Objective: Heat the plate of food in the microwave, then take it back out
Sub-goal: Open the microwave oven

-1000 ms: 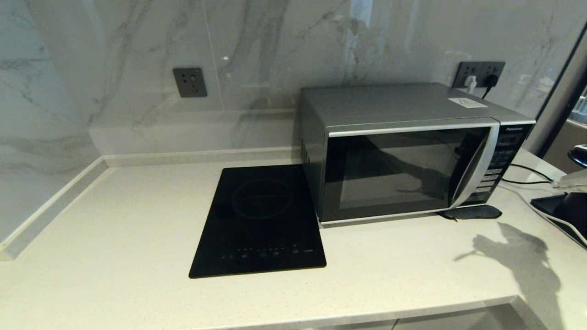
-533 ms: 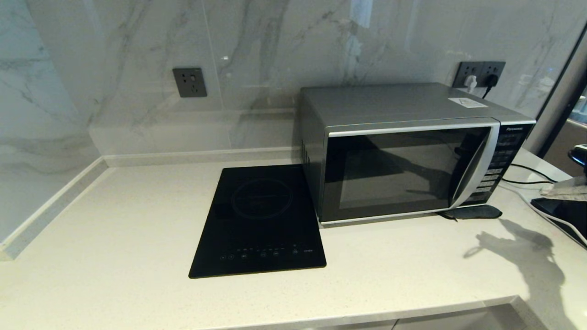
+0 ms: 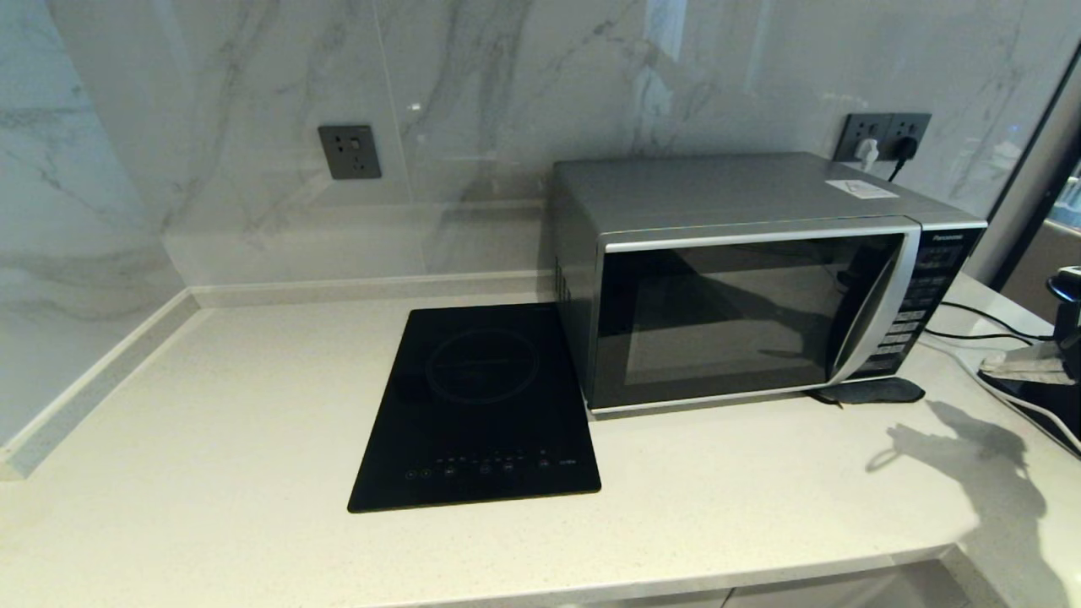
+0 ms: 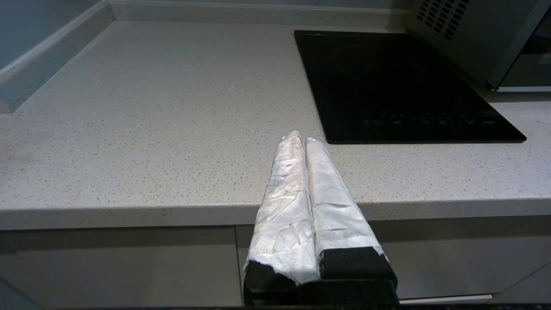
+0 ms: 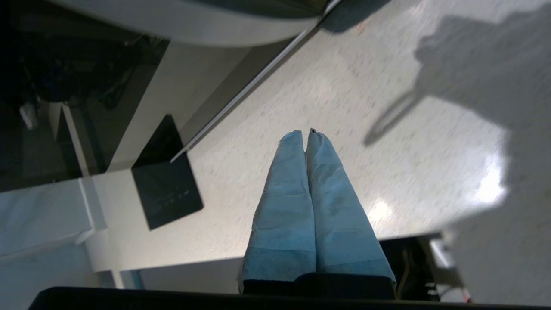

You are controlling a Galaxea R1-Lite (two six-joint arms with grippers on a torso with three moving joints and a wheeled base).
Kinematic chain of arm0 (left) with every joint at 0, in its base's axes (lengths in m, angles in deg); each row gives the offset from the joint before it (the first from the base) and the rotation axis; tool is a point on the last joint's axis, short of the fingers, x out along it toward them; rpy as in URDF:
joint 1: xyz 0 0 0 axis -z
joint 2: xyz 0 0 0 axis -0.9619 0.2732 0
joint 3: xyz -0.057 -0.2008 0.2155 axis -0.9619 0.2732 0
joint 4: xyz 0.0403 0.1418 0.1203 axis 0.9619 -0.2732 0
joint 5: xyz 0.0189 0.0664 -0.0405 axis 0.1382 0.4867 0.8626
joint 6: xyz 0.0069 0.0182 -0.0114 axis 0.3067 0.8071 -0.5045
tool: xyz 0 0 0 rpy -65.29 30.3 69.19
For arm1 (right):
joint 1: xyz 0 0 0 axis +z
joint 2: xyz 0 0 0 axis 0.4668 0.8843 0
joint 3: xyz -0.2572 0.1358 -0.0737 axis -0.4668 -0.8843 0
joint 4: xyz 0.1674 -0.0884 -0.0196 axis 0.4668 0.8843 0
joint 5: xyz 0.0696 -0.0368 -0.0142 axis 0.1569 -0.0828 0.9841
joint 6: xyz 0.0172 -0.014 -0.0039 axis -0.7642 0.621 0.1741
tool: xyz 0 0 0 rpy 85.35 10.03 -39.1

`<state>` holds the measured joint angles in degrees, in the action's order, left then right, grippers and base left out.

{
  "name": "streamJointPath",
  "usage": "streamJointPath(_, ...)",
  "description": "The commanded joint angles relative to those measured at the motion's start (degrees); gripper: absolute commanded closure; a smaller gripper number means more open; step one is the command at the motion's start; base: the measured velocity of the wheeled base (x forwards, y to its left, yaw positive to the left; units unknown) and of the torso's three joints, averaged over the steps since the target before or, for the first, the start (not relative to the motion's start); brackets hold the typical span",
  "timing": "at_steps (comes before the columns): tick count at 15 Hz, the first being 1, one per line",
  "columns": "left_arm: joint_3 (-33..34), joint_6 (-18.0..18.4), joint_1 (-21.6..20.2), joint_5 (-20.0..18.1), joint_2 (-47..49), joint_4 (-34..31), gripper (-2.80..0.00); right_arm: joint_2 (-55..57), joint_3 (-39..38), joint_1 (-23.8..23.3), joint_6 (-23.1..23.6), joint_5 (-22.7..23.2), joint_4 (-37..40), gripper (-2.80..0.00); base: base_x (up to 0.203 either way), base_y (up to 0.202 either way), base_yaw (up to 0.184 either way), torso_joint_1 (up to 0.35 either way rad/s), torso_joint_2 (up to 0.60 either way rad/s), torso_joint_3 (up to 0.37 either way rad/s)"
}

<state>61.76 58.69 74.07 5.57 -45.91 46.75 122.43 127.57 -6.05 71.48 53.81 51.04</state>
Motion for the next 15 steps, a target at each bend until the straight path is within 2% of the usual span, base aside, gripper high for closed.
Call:
streamJointPath(1, 0.0, 0.0, 0.0, 0.0, 0.1, 0.0, 0.00, 3.7, -1.2, -0.5, -0.2, 0.1, -4.8, 0.00, 0.000, 0.000, 0.000, 0.000, 0.00, 0.000)
streamJointPath(4, 0.0, 0.0, 0.0, 0.0, 0.1, 0.0, 0.00, 7.5, -1.2, -0.4, -1.1, 0.1, -8.6, 0.00, 0.000, 0.000, 0.000, 0.000, 0.00, 0.000)
streamJointPath(7, 0.0, 0.0, 0.0, 0.0, 0.1, 0.0, 0.00, 11.4, -0.6, 0.2, -4.2, 0.3, -15.1, 0.00, 0.000, 0.000, 0.000, 0.000, 0.00, 0.000)
streamJointPath(9, 0.0, 0.0, 0.0, 0.0, 0.1, 0.0, 0.00, 13.1, -0.6, 0.3, -7.4, 0.3, -20.4, 0.00, 0.000, 0.000, 0.000, 0.000, 0.00, 0.000)
streamJointPath(11, 0.0, 0.0, 0.0, 0.0, 0.1, 0.0, 0.00, 14.1, 0.6, 0.5, -10.1, 0.2, -20.8, 0.00, 0.000, 0.000, 0.000, 0.000, 0.00, 0.000)
streamJointPath(15, 0.0, 0.0, 0.0, 0.0, 0.1, 0.0, 0.00, 15.9, 3.7, 2.1, -18.8, -0.3, -21.0, 0.00, 0.000, 0.000, 0.000, 0.000, 0.00, 0.000)
